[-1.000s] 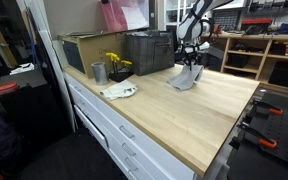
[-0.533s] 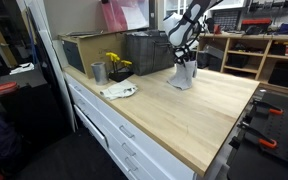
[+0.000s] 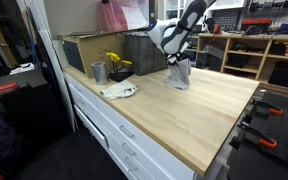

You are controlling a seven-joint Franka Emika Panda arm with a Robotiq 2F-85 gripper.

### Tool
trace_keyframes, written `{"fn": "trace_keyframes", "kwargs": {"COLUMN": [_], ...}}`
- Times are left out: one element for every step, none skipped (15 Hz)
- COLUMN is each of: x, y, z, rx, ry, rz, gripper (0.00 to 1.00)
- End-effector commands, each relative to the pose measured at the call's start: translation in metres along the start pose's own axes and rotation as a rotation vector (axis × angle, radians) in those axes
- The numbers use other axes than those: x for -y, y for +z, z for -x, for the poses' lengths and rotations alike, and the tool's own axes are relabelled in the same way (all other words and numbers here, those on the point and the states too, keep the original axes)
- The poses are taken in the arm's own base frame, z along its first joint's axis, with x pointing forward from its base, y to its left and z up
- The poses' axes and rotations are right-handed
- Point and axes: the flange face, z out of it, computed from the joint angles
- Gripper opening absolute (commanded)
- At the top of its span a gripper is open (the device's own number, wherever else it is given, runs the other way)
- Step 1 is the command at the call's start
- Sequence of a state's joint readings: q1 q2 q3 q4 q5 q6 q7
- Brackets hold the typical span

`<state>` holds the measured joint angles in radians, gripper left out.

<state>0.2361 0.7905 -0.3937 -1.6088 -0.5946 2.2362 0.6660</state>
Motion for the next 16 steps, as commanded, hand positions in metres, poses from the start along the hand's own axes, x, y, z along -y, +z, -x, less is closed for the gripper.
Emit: {"fn": "trace_keyframes", "kwargs": {"x": [0.010, 0.015, 0.018, 0.022, 0.024, 0.025, 0.024, 0.019, 0.013, -0.001, -0.012, -0.025, -0.043, -0.057, -0.072, -0.085], "y": [-0.009, -0.011, -0.014, -0.018, -0.022, -0.022, -0.023, -0.021, -0.018, -0.010, -0.003, 0.005, 0.014, 0.023, 0.035, 0.044], "z": [-0.005, -0.005, -0.004, -0.002, -0.002, -0.003, -0.004, -0.008, -0.011, -0.019, -0.025, -0.031, -0.039, -0.045, -0.052, -0.058], "rx": [-0.064, -0.082, -0.090, -0.095, -0.097, -0.096, -0.085, -0.073, -0.059, -0.045, -0.032, -0.022, -0.018, -0.011, -0.010, -0.004], "ry": [-0.032, -0.046, -0.070, -0.096, -0.104, -0.105, -0.104, -0.092, -0.079, -0.038, -0.003, 0.036, 0.080, 0.111, 0.141, 0.164], "rz": [0.123, 0.140, 0.133, 0.118, 0.102, 0.092, 0.066, 0.043, 0.023, 0.014, 0.010, 0.017, 0.028, 0.040, 0.057, 0.069], "gripper": [0.49, 0.56, 0.64, 0.71, 0.80, 0.87, 0.93, 0.99, 1.00, 1.00, 1.00, 1.00, 1.00, 1.00, 1.00, 1.00]}}
